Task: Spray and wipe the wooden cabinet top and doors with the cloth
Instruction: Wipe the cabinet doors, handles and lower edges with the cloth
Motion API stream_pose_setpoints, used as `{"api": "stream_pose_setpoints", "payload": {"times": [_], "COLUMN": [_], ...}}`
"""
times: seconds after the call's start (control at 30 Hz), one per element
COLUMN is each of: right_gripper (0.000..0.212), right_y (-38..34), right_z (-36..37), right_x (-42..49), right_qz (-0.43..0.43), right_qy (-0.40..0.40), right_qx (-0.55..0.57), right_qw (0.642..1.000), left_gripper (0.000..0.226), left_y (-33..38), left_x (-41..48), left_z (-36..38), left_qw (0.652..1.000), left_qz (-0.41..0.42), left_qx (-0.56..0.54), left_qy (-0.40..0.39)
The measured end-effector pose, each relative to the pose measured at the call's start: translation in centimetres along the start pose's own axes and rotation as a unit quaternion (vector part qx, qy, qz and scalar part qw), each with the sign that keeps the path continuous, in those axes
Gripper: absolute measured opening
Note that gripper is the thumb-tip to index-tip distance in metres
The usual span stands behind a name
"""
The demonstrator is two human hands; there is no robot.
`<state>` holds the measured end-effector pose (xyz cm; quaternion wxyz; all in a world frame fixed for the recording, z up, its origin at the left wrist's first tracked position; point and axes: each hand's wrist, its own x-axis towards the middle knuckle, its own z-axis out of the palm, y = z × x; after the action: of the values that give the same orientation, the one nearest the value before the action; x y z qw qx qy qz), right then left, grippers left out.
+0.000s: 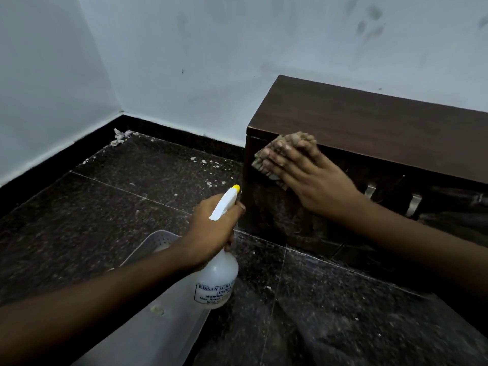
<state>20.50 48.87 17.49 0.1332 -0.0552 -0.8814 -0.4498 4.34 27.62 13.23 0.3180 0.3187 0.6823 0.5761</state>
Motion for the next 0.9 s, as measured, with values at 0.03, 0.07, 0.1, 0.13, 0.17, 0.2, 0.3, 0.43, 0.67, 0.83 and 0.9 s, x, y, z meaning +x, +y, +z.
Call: {"api": "stream_pose_setpoints", "payload": {"times": [0.03,0.07,0.1,0.13,0.17,0.2,0.3,0.43,0.67,0.83,0.9], "right_gripper": [0.063,0.064,0.066,0.067,0.067,0.067,0.066,0.065,0.056,0.059,0.060], "right_y": [0.7,1.5,2.1,2.3,2.5,2.5,2.6,5.8,7.7,10.3,10.7], "right_z": [-0.3,-0.6,-1.0,-1.2,-1.3,-1.2,-0.6,-1.6,-1.4,-2.2,-2.5], "right_x": [-1.0,-2.1,-3.1,-3.5,-4.0,-4.4,-4.8,-4.6,-6.7,-9.7,-10.9], "right_qz": [0.025,0.051,0.077,0.097,0.106,0.103,0.039,0.033,0.147,0.209,0.233], "right_qy": [0.001,0.002,0.002,0.006,0.004,0.001,-0.006,-0.004,-0.053,-0.084,-0.087], "right_qx": [0.000,0.000,0.001,0.003,0.006,0.009,-0.012,-0.029,0.153,0.272,0.289], "right_qw": [1.000,0.999,0.997,0.995,0.994,0.995,0.999,0.999,0.976,0.936,0.924], "left_gripper": [0.023,0.021,0.021,0.024,0.028,0.032,0.026,0.029,0.035,0.038,0.039], "left_y": [0.0,0.0,0.0,0.0,-0.1,-0.2,-0.6,-0.8,0.0,-0.2,0.0], "left_x": [0.0,0.1,0.2,0.4,0.5,0.5,0.3,0.4,0.9,1.3,1.4], "left_z": [0.2,0.4,0.9,1.2,2.0,2.7,3.6,5.4,8.8,9.9,10.1], "left_qw": [1.000,1.000,1.000,0.999,0.999,0.999,0.998,0.995,0.988,0.986,0.983], "left_qz": [0.005,0.010,0.014,0.021,0.024,0.023,0.021,0.032,0.070,0.088,0.101], "left_qx": [0.003,0.004,0.004,0.006,0.002,0.000,0.012,0.030,0.051,0.060,0.072], "left_qy": [-0.001,-0.007,-0.017,-0.025,-0.032,-0.040,-0.061,-0.088,-0.127,-0.131,-0.137]}}
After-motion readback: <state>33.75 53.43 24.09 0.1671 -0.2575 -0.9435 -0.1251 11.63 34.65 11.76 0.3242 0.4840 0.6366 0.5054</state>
